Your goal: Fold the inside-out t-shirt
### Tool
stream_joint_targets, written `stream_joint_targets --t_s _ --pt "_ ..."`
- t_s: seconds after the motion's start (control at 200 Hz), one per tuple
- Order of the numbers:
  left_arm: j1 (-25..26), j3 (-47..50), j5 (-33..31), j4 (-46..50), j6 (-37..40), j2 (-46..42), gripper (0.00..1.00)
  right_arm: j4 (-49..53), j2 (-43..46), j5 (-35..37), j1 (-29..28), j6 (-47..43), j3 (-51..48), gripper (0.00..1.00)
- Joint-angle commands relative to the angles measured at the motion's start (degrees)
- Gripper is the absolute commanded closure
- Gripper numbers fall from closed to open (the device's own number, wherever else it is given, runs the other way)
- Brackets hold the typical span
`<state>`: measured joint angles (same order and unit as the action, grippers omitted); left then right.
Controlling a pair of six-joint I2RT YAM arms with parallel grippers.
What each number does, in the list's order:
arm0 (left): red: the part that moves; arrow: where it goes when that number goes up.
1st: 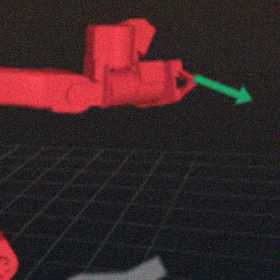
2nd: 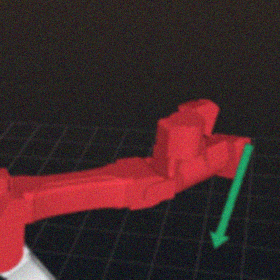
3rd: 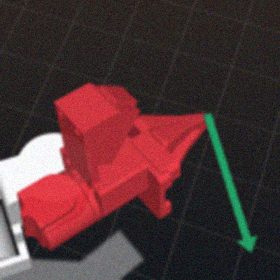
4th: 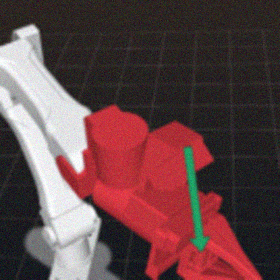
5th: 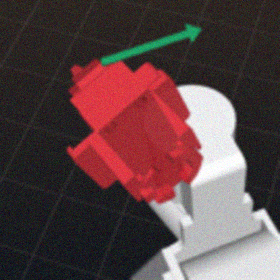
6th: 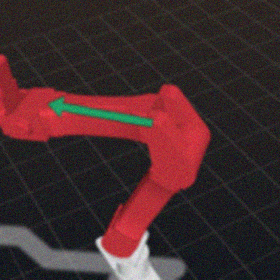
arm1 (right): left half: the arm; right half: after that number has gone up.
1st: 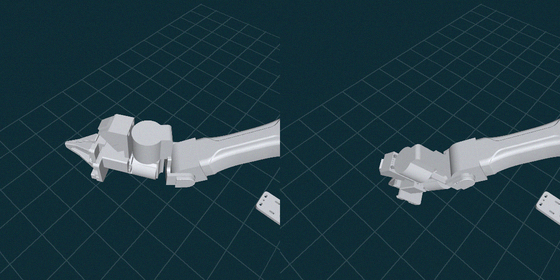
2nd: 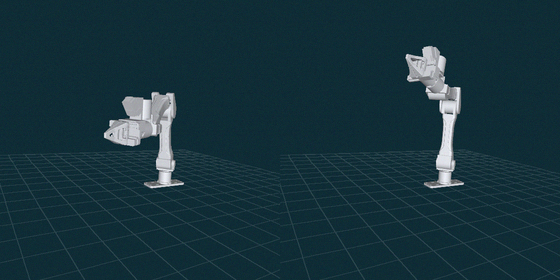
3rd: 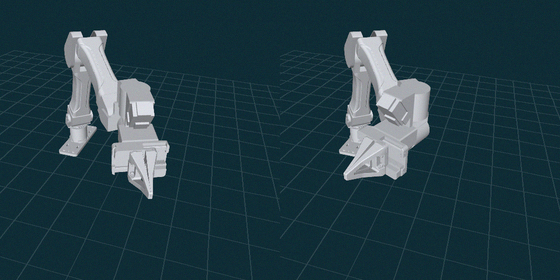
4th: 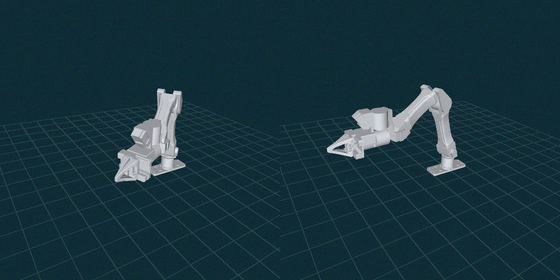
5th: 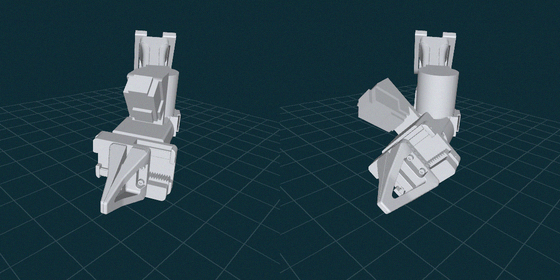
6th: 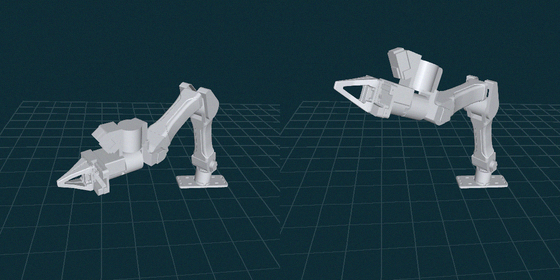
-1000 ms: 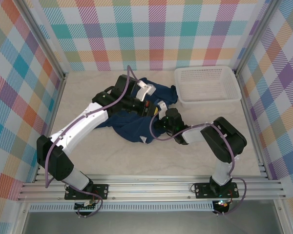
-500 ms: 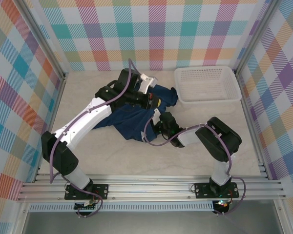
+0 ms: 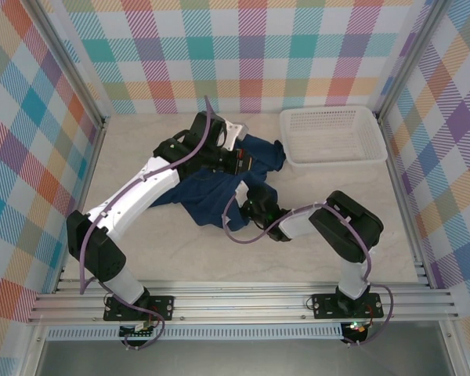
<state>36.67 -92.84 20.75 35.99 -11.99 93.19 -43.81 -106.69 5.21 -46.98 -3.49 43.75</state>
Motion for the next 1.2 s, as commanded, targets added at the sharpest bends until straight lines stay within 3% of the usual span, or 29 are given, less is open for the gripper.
stream_joint_targets --t_s 0.0,0.14,0.44,0.715,0.925,1.195 --pt "0.51 -0.24 5.80 -0.67 0.97 -1.61 1.00 0.45 -1.90 0.43 -0.40 -1.69 2.75 0.72" --pt "0.51 2.42 12.52 -1.23 3.38 -4.69 1.00 1.71 -2.95 -2.21 0.75 -1.52 5.25 0.71" --pt "-0.01 7.12 3.91 0.97 5.93 -10.11 1.00 -2.05 0.24 -11.07 5.09 1.73 1.88 0.69" --pt "-0.19 8.11 9.04 -1.03 5.31 -12.10 1.00 -4.50 0.78 -17.61 9.10 6.47 1.45 0.66" --pt "0.22 7.10 17.06 -7.04 2.02 -11.48 1.00 -2.76 -2.88 -15.98 8.95 11.12 6.34 0.66" --pt "4.47 -1.84 18.38 -6.24 1.93 -6.86 1.00 5.77 -6.63 -11.15 6.99 13.20 13.83 0.59"
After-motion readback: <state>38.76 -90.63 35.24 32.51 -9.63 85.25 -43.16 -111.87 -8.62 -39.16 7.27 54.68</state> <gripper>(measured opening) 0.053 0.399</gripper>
